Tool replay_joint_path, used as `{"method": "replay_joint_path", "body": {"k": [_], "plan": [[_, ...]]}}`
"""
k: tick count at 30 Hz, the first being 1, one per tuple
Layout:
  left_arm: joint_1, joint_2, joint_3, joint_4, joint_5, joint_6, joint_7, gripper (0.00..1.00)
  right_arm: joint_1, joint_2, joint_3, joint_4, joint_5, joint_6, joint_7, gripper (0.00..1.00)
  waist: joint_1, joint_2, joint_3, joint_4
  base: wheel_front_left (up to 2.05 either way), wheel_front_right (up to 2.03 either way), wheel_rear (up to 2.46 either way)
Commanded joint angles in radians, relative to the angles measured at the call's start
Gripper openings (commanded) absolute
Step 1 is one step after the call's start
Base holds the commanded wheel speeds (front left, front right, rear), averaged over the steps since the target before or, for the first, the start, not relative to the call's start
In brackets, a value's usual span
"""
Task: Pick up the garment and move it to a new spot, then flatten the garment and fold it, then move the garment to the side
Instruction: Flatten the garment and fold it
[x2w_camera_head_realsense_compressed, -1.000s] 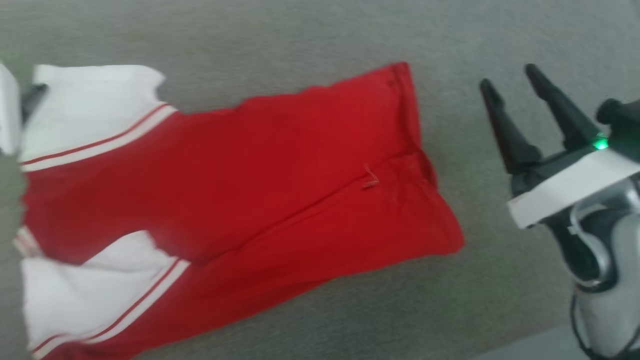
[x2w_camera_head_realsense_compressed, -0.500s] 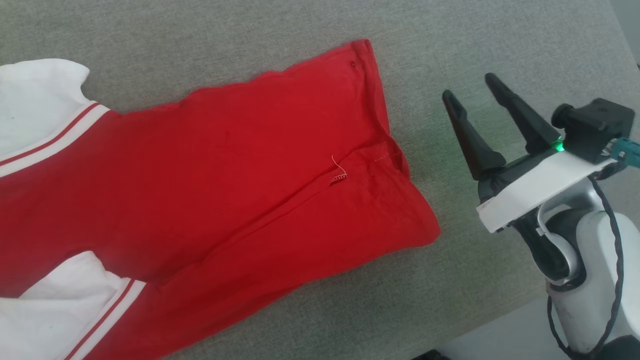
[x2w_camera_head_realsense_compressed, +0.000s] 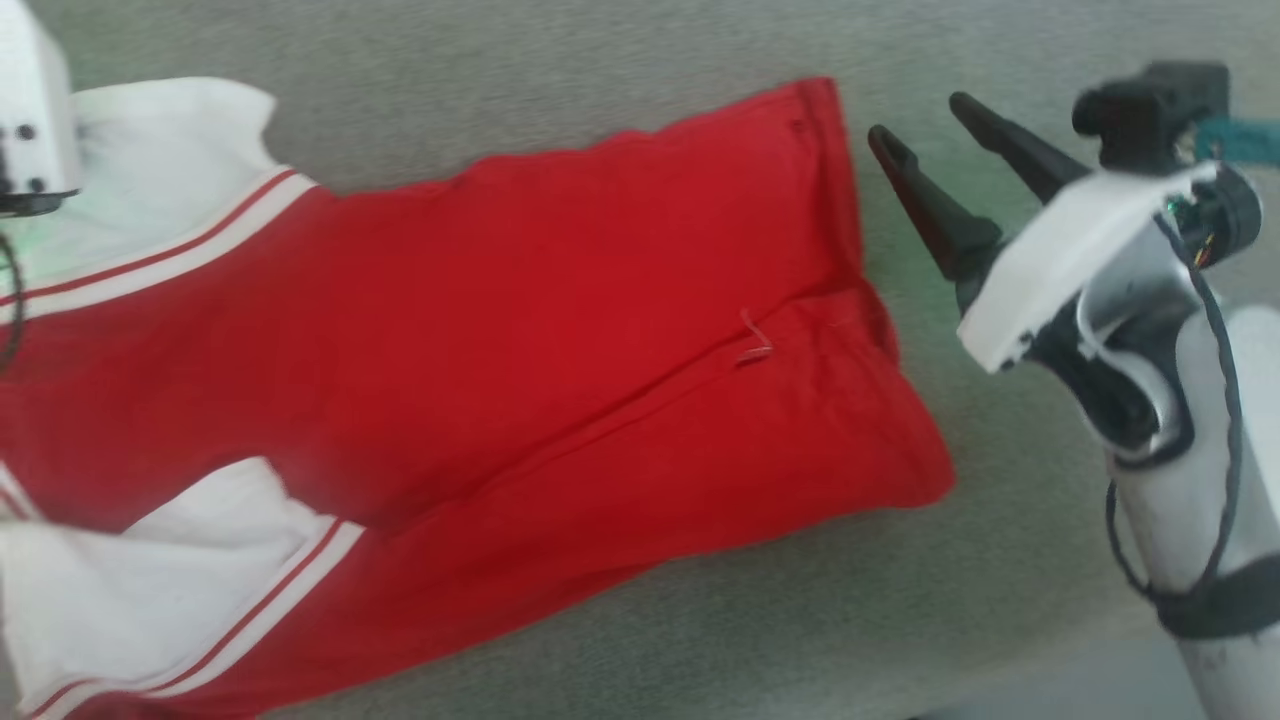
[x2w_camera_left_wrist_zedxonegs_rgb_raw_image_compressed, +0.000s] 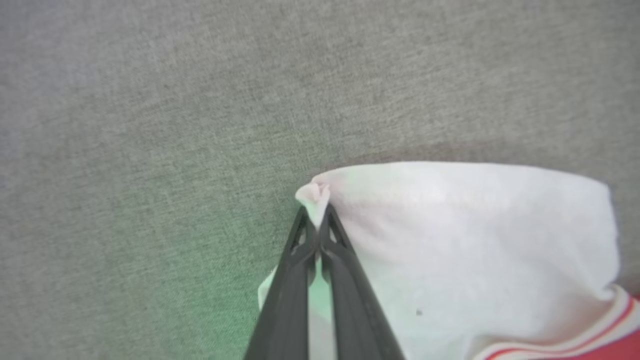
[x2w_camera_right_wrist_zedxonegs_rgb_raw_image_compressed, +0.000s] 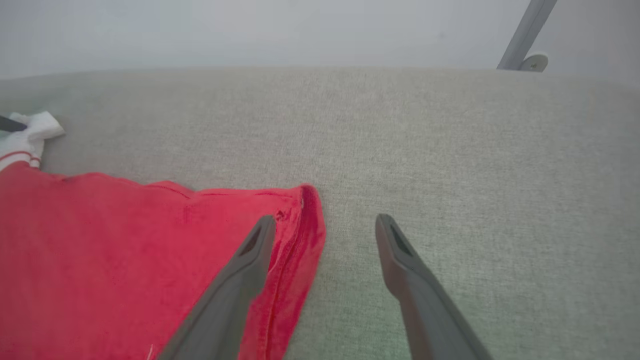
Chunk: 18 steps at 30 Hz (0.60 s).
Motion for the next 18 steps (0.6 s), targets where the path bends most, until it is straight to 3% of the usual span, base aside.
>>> {"method": "replay_joint_path", "body": {"k": [1,12,18], "plan": [[0.027,-0.033,-0.028,0.010,0.004,-0.012,0.008,0.00,-0.025,-0.010,0.009,0.021,-0.012,0.000,0.023,1.00,0.0000,0.0000,0.002,0.027,0.00,0.00,0.00],[-0.027,-0.131,-0.031,0.068,0.019,-0.053,-0.041,0.00,-0.159,-0.011,0.115,0.253,0.019,0.000,0.376,1.00,0.0000,0.0000,0.009,0.105,0.00,0.00,0.00],[-0.030,-0.157,-0.033,0.103,0.023,-0.076,-0.073,0.00,-0.212,-0.011,0.127,0.322,0.008,-0.001,0.448,1.00,0.0000,0.0000,0.006,0.127,0.00,0.00,0.00]]}}
